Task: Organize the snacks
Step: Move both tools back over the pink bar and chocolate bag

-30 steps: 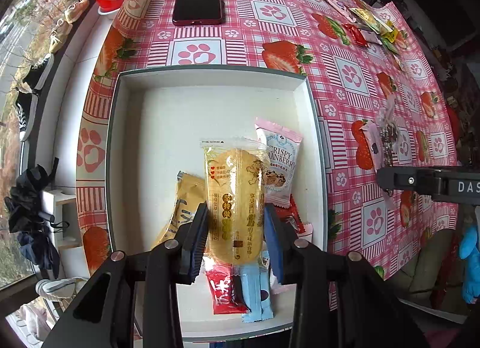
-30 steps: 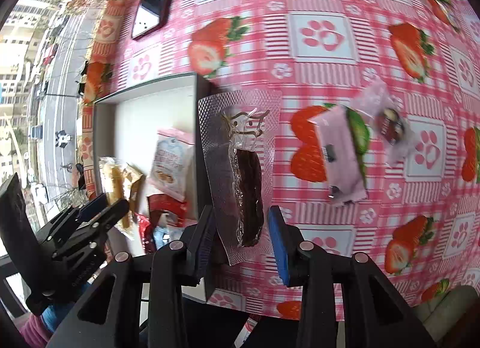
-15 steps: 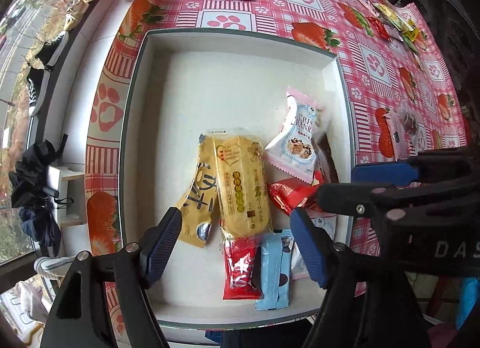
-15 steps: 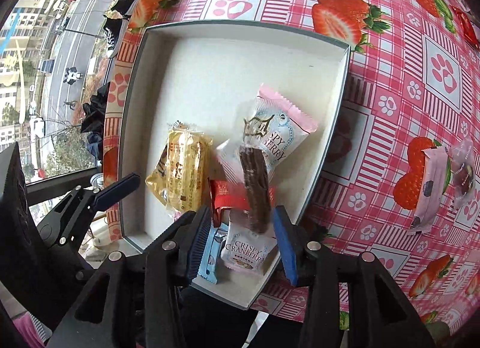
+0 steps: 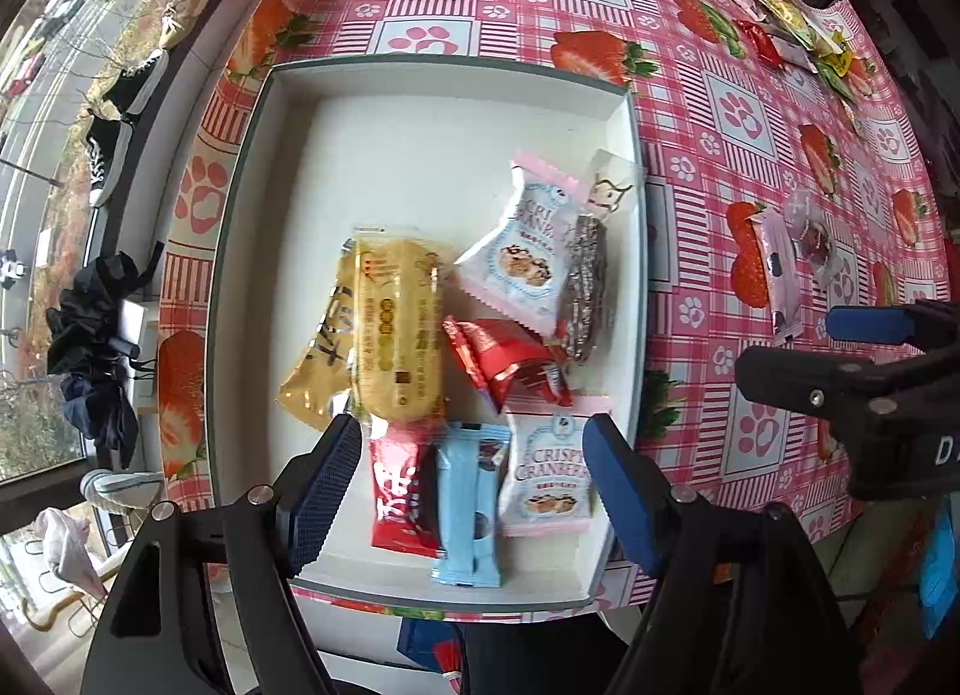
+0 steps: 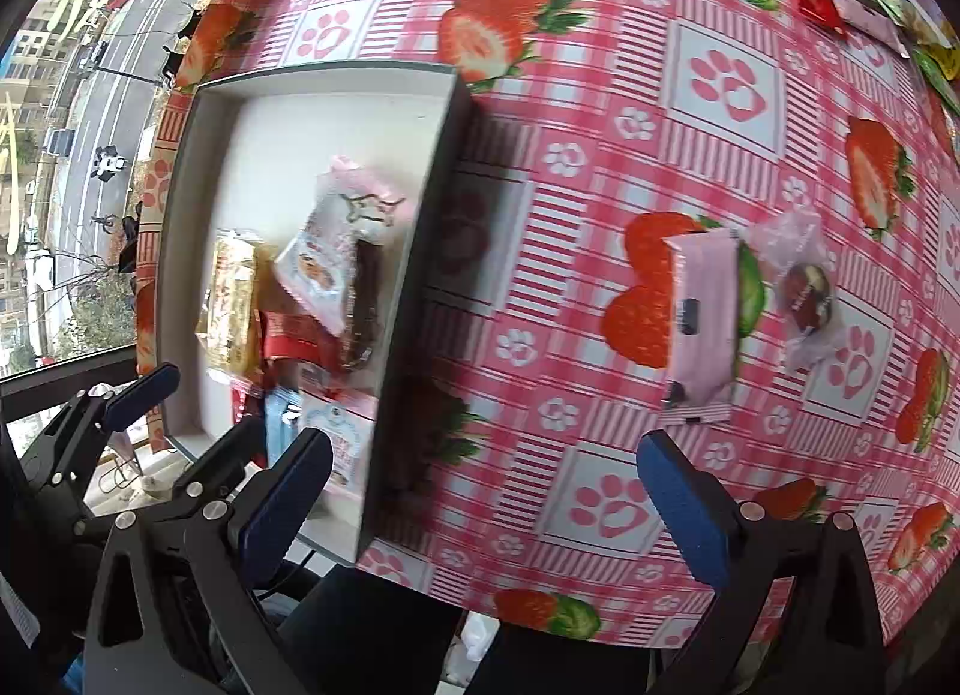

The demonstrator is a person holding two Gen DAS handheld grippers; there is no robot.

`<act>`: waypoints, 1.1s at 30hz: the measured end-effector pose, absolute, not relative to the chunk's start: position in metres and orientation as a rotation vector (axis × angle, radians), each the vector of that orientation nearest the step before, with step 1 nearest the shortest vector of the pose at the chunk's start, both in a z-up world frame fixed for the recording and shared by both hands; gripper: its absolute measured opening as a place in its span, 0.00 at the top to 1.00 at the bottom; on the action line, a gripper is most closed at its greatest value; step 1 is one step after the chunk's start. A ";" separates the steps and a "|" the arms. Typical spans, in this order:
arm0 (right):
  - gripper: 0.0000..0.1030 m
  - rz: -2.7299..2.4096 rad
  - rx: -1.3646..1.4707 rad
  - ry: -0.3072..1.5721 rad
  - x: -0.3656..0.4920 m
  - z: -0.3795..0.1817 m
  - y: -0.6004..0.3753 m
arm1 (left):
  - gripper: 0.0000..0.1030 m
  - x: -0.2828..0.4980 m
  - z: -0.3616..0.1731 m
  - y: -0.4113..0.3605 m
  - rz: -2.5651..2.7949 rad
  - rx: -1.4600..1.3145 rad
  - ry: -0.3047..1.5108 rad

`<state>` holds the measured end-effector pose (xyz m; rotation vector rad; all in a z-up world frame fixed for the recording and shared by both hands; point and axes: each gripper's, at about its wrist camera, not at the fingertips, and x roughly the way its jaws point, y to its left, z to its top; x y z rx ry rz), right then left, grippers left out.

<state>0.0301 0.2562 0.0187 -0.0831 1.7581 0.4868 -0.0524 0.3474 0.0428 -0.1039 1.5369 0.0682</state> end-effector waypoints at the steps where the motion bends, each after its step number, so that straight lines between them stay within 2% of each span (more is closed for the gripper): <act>1: 0.01 0.483 -0.079 1.753 0.030 0.019 0.246 | 0.23 -0.053 0.044 0.338 0.074 -0.105 1.535; 15: 0.01 0.389 -0.052 1.742 0.044 0.013 0.079 | 0.23 -0.042 0.038 0.186 0.016 -0.074 1.568; 16: 0.01 0.380 -0.046 1.750 0.051 0.024 0.060 | 0.23 -0.041 0.038 0.181 0.010 -0.066 1.572; 23: 0.01 0.335 -0.026 1.793 0.052 -0.004 0.035 | 0.23 -0.024 0.013 0.165 -0.001 -0.061 1.606; 33: 0.01 0.286 -0.026 1.826 0.062 -0.016 -0.003 | 0.23 0.016 -0.002 0.156 0.012 -0.121 1.612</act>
